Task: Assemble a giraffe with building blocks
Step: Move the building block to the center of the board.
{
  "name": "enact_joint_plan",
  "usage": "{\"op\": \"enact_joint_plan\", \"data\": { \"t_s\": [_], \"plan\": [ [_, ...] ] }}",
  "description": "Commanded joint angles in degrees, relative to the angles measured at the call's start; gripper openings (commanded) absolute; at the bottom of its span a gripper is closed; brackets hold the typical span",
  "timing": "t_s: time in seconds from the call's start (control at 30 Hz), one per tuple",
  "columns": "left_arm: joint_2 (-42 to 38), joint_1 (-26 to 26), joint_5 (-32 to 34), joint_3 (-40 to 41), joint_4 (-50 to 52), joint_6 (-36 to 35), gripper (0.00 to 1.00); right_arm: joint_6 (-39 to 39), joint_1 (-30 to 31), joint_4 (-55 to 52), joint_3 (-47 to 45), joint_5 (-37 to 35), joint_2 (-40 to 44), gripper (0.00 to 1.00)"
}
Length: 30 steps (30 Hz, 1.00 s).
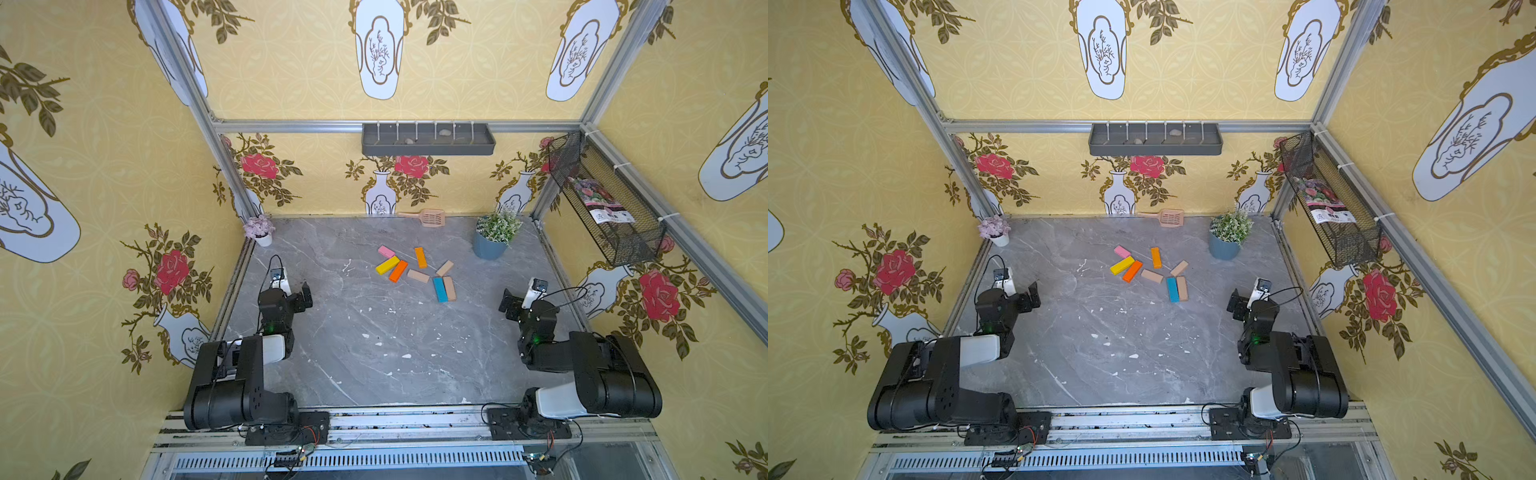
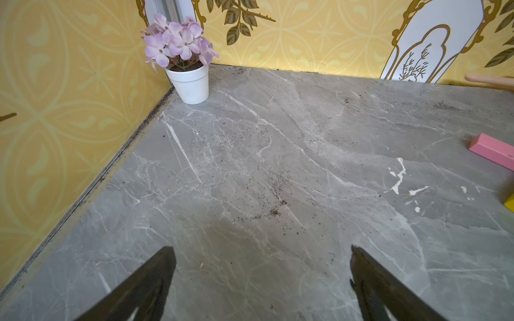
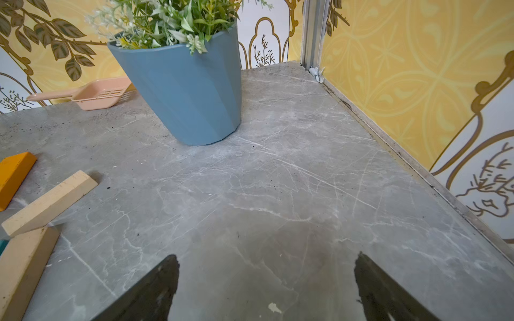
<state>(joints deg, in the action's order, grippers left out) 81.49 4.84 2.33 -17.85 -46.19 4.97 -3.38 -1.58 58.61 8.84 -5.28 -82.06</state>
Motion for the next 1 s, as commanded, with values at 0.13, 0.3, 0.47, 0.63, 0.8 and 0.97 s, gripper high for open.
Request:
{"op": "enact_joint_plan", "data": {
  "t_s": [0.13,0.3,0.47,0.63,0.8,0.97],
  "plan": [
    [0.1,0.0,-0.5,-0.09,-1.58,-0.38,0.99,-0.08,0.0,2.66,0.3,-0.06,-0.08,0.98],
    [0.07,0.02,-0.57,-0.13,-1.57,-0.33,0.99,-0.07,0.0,2.66,0.3,-0.07,-0.08,0.97],
    [0.07,0.02,-0.51,-0.02,-1.7,-0.4,0.99,-0.05,0.05,2.65,0.3,-0.08,-0.03,0.97],
    [0.12,0.02,-0.48,-0.11,-1.65,-0.37,0.99,-0.05,0.03,2.66,0.36,-0.06,-0.12,0.98],
    [0.07,0.04,-0.48,-0.06,-1.7,-0.39,0.99,-0.55,-1.55,1.19,1.08,3.3,-0.21,0.98],
    [-0.32,-0.09,-1.77,0.35,-1.88,-1.1,0.99,-0.58,-2.0,1.53,0.85,3.71,-0.03,0.98]
  ]
}}
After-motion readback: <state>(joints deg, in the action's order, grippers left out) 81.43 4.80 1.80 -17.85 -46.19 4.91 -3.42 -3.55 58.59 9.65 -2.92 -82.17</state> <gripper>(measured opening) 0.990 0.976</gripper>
